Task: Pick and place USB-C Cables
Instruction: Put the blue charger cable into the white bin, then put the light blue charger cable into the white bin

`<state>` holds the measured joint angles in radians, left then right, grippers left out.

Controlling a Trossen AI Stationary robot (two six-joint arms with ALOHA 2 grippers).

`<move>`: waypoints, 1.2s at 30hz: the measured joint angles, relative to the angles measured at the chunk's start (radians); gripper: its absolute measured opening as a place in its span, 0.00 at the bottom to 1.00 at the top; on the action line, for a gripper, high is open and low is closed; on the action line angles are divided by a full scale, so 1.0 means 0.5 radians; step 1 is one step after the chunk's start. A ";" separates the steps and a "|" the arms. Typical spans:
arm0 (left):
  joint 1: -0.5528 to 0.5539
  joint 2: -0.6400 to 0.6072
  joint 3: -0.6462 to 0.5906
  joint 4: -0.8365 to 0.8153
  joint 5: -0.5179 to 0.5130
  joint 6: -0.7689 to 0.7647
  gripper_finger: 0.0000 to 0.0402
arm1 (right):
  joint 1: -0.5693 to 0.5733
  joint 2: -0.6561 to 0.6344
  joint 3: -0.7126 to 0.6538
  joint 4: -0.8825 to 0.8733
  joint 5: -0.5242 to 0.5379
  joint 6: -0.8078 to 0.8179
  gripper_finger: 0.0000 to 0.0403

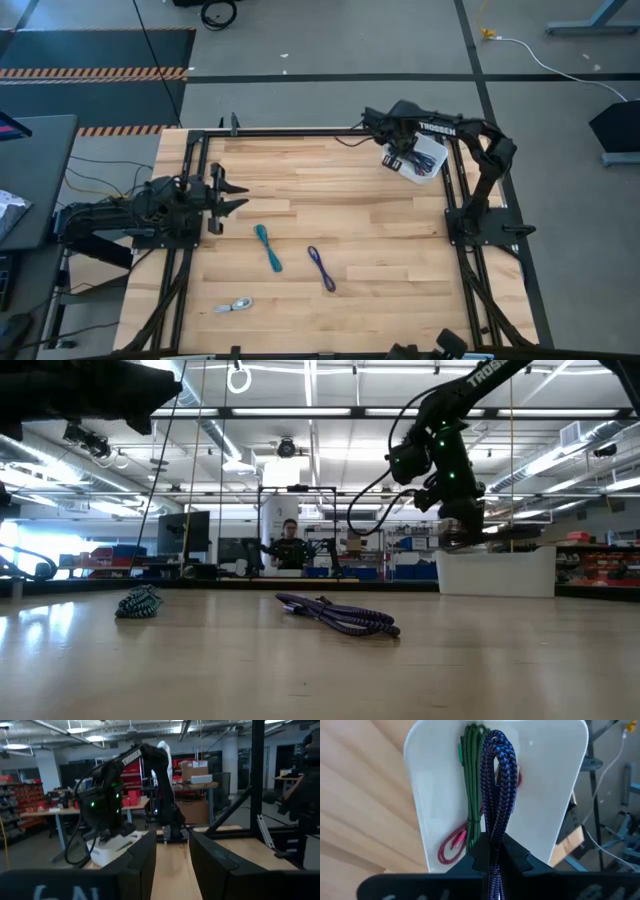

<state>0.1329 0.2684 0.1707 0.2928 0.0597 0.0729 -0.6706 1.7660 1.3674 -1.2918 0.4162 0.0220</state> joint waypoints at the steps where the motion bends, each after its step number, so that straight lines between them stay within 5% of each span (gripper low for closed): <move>1: 0.000 0.000 0.000 0.017 -0.001 0.002 0.31 | -0.018 0.000 0.000 0.021 -0.020 -0.013 0.05; 18: 0.000 0.001 0.001 0.096 -0.028 0.057 0.31 | -0.146 -0.001 -0.051 0.076 -0.135 -0.066 0.06; 36: 0.000 0.002 0.001 0.092 -0.028 0.035 0.31 | -0.099 -0.001 -0.060 0.098 -0.042 0.039 0.28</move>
<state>0.1329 0.2691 0.1711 0.3386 0.0456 0.0902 -0.7202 1.7655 1.3376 -1.2430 0.3951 0.0413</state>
